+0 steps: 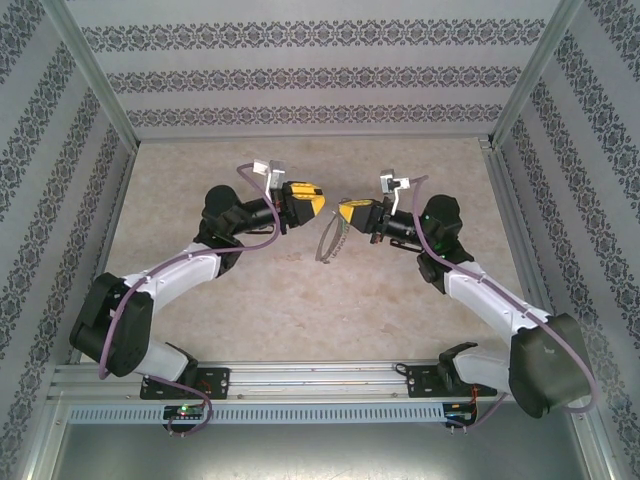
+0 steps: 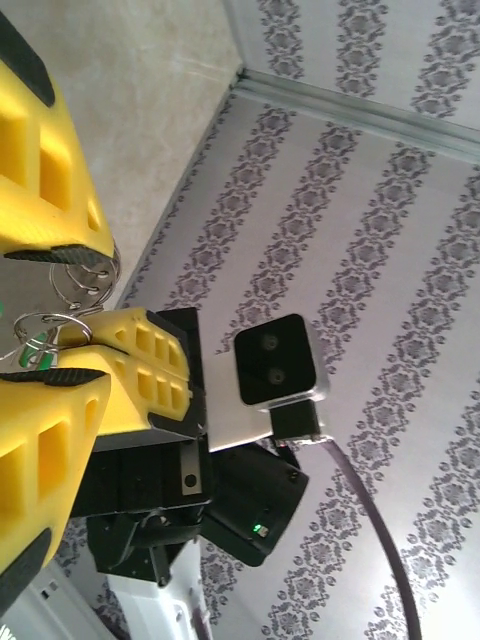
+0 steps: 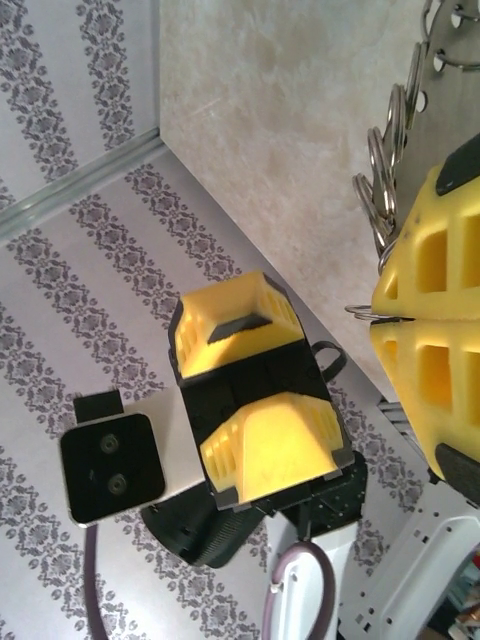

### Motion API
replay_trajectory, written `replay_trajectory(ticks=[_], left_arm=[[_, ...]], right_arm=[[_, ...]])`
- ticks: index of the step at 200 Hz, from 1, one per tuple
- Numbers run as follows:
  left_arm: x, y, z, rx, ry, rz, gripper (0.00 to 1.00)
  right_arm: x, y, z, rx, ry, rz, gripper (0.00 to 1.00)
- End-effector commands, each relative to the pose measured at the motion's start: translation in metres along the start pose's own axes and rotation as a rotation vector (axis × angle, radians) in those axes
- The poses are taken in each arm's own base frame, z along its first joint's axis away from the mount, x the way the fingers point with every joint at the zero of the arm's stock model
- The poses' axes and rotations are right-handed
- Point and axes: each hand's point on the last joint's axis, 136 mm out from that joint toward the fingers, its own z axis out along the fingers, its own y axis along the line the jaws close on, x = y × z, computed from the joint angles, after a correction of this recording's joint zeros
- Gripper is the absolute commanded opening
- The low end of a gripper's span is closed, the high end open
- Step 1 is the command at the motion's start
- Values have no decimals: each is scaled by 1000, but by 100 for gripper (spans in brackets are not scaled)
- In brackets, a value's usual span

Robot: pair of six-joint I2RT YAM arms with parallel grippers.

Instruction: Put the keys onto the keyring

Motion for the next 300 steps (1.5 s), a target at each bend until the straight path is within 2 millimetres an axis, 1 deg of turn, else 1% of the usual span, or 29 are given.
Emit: replay_trajectory(ticks=[1,26,49,103,144,170,248,300], left_arm=[[-2,-13,-2,63,92,9,33],[2,-13,-3,74,145,-12,34],[3,-14,-5,88,154,-15,36],[6,-12,-6,110,175,-36,37],[5,-1,-9,80,172,-40,37],[5,2,-10,79,173,-49,37],[6,3,-3,148,169,-119,36],[5,1,1,204,143,-150,32]], right_arm=[[-12,18,3,-80,31,-82,0],[-12,13,7,-92,64,-75,0],[-13,8,10,-102,78,-64,0],[-11,9,15,-146,118,-50,0],[-10,9,16,-155,130,-44,0],[-9,8,17,-158,135,-41,0],[-11,7,22,-165,138,-39,0],[-11,3,24,-162,138,-35,0]])
